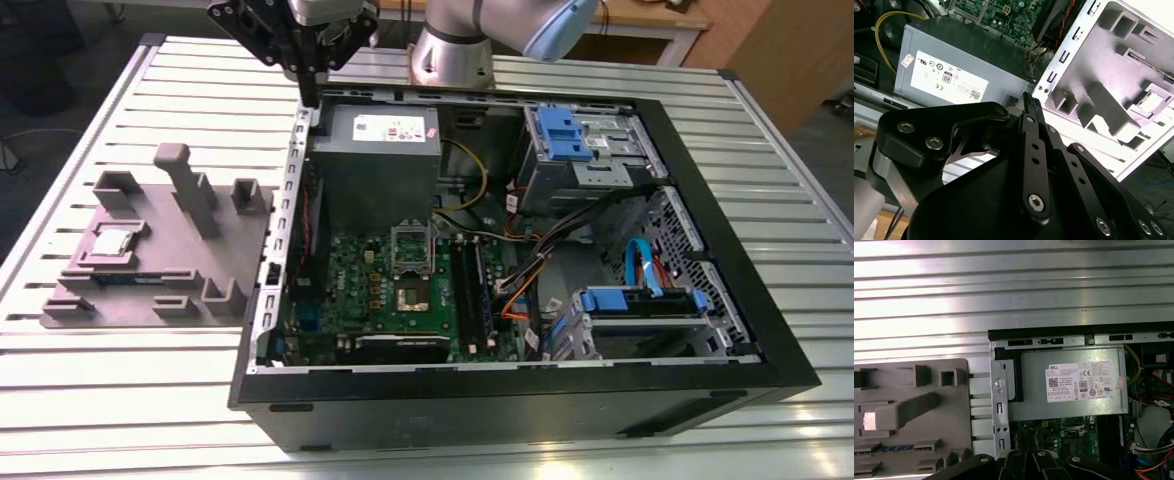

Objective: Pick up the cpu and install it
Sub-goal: 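Reach for the cpu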

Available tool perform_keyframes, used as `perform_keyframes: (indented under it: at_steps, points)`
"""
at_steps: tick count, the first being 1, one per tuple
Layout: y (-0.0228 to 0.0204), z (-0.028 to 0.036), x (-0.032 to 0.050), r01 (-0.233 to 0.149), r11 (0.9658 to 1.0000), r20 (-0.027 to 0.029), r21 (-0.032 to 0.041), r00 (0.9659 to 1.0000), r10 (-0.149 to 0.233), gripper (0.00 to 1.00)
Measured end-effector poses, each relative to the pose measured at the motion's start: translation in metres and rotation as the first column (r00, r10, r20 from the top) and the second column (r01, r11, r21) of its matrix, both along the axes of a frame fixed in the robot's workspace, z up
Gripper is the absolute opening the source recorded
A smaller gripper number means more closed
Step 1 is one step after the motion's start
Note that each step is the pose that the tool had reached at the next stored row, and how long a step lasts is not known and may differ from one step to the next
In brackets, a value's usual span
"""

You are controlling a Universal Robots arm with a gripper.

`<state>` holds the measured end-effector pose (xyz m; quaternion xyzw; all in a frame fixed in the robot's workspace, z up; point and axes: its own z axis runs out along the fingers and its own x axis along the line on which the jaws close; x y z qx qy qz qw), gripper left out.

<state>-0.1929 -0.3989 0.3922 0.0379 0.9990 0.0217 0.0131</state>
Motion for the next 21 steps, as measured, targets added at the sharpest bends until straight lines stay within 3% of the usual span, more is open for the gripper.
perform_keyframes:
  at_steps: [21]
  points:
    - [0.0000, -0.0005, -0.0130, 0.000, 1.0000, 0.0000, -0.0001, 1.0000, 0.000, 0.10]
